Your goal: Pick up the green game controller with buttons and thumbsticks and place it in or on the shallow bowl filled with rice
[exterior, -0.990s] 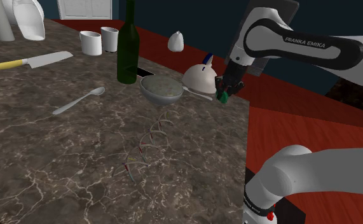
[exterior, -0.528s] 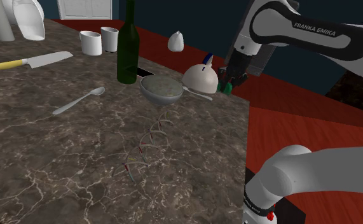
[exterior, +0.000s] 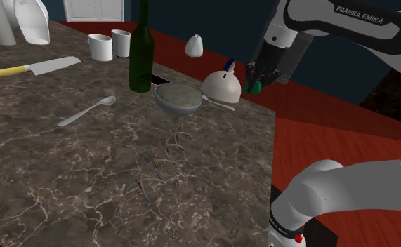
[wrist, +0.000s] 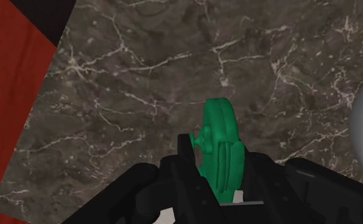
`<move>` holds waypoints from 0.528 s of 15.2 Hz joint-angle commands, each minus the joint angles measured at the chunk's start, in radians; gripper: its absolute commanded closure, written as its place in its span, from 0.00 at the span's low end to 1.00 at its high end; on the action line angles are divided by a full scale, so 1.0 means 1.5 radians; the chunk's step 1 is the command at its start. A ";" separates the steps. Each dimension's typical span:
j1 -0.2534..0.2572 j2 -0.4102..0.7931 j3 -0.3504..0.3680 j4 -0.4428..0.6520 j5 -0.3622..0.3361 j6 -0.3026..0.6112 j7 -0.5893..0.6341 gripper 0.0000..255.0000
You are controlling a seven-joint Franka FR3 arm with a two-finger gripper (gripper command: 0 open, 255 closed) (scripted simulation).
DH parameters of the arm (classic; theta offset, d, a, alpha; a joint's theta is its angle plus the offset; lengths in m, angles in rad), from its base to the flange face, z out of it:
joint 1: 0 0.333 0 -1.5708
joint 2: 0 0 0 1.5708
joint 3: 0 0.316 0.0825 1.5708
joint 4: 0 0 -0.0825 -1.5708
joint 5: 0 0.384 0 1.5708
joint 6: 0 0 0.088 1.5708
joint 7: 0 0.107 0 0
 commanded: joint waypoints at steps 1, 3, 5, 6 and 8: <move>0.000 0.005 0.001 0.023 0.000 -0.019 0.001 1.00; 0.000 0.011 0.001 0.047 0.000 -0.036 0.001 1.00; 0.000 0.018 0.001 0.070 0.000 -0.052 0.001 1.00; 0.000 0.019 0.001 0.073 0.000 -0.054 0.001 1.00; 0.008 0.045 0.024 0.091 0.012 -0.046 0.030 1.00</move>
